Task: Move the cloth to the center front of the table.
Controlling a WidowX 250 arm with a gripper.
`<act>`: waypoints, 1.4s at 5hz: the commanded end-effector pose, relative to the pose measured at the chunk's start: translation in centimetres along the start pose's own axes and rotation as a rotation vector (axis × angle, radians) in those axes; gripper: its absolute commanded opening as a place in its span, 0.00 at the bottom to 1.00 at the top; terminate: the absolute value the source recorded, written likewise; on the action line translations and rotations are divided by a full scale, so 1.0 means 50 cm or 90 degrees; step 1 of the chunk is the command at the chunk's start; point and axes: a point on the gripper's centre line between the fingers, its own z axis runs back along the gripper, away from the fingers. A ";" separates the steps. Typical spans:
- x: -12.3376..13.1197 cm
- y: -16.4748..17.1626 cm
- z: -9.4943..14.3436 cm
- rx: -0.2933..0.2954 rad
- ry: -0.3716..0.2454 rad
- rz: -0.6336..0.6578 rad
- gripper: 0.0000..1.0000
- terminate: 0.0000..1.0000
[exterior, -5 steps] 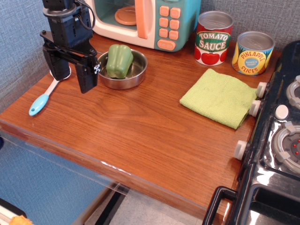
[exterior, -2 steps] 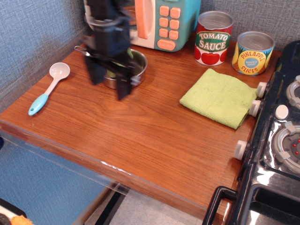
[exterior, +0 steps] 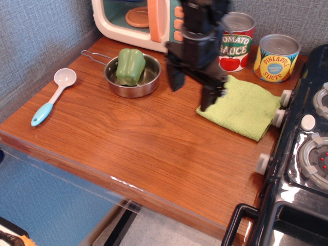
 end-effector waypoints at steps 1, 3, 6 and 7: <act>0.102 -0.030 -0.011 -0.009 -0.066 0.053 1.00 0.00; 0.140 -0.048 -0.035 -0.052 -0.072 0.075 1.00 0.00; 0.140 -0.060 -0.094 -0.041 -0.039 0.057 1.00 0.00; 0.125 -0.052 -0.112 -0.032 -0.016 0.058 1.00 0.00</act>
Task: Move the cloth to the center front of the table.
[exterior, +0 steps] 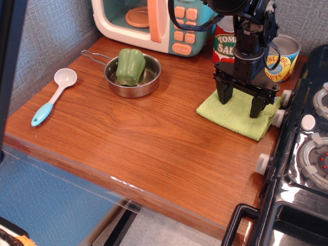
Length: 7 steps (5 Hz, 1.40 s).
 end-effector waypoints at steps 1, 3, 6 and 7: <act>-0.021 0.024 0.000 0.017 0.019 0.000 1.00 0.00; -0.114 0.060 0.037 0.032 0.039 -0.008 1.00 0.00; -0.307 0.100 0.090 0.036 0.080 -0.010 1.00 0.00; -0.314 0.105 0.093 0.027 0.080 -0.005 1.00 0.00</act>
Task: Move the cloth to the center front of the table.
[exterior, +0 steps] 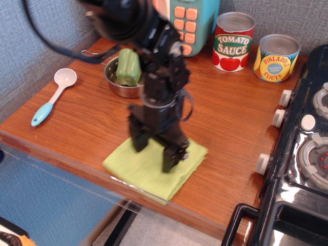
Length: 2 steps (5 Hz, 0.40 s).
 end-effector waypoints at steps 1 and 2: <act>0.036 0.020 0.034 -0.010 -0.045 0.014 1.00 0.00; 0.064 0.021 0.063 -0.026 -0.079 0.023 1.00 0.00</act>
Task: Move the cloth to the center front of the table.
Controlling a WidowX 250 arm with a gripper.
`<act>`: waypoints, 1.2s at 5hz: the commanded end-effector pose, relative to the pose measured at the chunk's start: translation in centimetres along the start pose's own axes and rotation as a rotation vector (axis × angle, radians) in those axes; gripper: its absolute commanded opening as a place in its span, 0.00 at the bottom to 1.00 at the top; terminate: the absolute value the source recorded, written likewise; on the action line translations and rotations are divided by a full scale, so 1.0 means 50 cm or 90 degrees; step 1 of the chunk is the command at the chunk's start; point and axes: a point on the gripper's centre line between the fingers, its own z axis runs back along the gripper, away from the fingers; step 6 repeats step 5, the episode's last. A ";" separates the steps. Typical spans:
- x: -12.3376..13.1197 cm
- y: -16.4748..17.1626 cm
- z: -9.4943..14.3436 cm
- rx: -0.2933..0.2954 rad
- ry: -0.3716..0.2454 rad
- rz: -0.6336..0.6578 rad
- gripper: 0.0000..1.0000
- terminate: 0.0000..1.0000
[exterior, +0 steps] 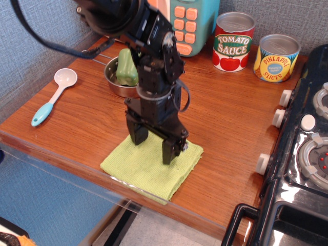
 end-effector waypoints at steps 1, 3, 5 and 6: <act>0.054 0.007 0.123 -0.019 -0.110 0.014 1.00 0.00; 0.040 0.022 0.158 -0.024 -0.114 0.020 1.00 0.00; 0.040 0.022 0.158 -0.024 -0.114 0.020 1.00 1.00; 0.040 0.022 0.158 -0.024 -0.114 0.020 1.00 1.00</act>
